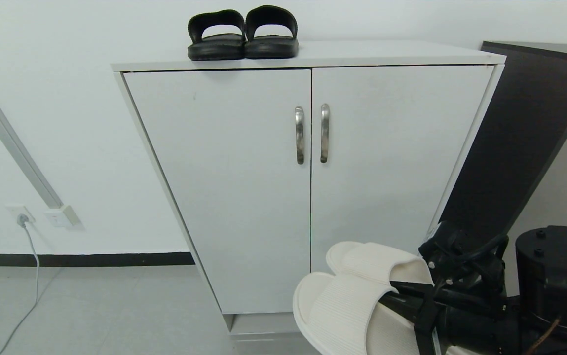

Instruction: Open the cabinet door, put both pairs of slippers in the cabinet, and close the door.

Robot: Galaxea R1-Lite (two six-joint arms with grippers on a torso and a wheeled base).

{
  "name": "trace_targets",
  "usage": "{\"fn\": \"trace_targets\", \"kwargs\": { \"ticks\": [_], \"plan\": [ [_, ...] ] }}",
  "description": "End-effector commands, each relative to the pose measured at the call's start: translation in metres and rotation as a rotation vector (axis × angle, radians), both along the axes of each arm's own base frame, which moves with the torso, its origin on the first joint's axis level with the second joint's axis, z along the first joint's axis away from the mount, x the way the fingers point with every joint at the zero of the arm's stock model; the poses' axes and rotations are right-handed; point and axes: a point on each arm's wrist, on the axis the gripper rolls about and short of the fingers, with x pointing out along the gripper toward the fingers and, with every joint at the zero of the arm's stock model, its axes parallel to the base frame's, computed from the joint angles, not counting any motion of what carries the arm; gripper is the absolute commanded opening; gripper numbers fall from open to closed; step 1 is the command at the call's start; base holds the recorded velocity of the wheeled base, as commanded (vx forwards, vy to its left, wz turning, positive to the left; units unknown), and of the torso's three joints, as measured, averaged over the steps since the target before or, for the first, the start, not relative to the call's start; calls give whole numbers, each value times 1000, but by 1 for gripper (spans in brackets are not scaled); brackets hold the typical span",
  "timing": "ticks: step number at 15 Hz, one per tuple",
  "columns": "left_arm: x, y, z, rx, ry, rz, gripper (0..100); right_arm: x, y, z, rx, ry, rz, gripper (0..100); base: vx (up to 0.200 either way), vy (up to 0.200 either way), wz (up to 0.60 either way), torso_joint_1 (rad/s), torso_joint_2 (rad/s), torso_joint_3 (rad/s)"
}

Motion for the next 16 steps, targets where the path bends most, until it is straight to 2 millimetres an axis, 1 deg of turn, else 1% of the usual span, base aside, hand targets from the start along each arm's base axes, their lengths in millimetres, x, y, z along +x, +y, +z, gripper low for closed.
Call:
{"fn": "trace_targets", "kwargs": {
  "ticks": [1, 2, 3, 6, 8, 9, 10, 11, 13, 14, 15, 16],
  "plan": [
    [31, -2, 18, -12, 143, -83, 100, 0, 1, -3, -6, 4, 3, 0, 0, 0, 0, 0, 0, 0],
    [38, -3, 21, -16, 150, -100, 100, 0, 1, -3, -8, 4, 2, 0, 0, 0, 0, 0, 0, 0],
    [58, -4, 30, -21, 155, -135, 100, 0, 1, -4, -13, 8, 3, 0, 0, 0, 0, 0, 0, 0],
    [96, -6, 44, -26, 173, -227, 100, 0, 2, -6, -23, 6, 11, 0, 0, 0, 0, 0, 0, 0],
    [111, -9, 52, -27, 170, -293, 100, 0, 2, -6, -28, -14, 15, 0, 0, 0, 0, 0, 0, 0],
    [126, -16, 65, -23, 168, -376, 100, 0, 3, -6, -23, -21, 15, 0, 0, 0, 0, 0, 0, 0],
    [135, -23, 72, -18, 172, -431, 100, 1, 3, -7, -20, -14, 14, 0, 0, 0, 0, 0, 0, 0],
    [142, -30, 77, -13, 176, -477, 100, 2, 4, -9, -26, -9, 14, 0, 0, 0, 0, 0, 0, 0],
    [154, -53, 89, -20, 182, -613, 100, 4, 5, -10, -23, -12, 6, 0, 0, 0, 0, 0, 0, 0],
    [156, -60, 93, -28, 183, -649, 100, 4, 5, -9, -21, -14, 5, 0, 0, 0, 0, 0, 0, 0],
    [164, -78, 101, -41, 190, -700, 100, 5, 5, -8, -15, -17, -2, 0, 0, 0, 0, 0, 0, 0],
    [167, -86, 104, -47, 195, -716, 100, 5, 5, -7, -12, -16, -3, 0, 0, 0, 0, 0, 0, 0]
  ]
}}
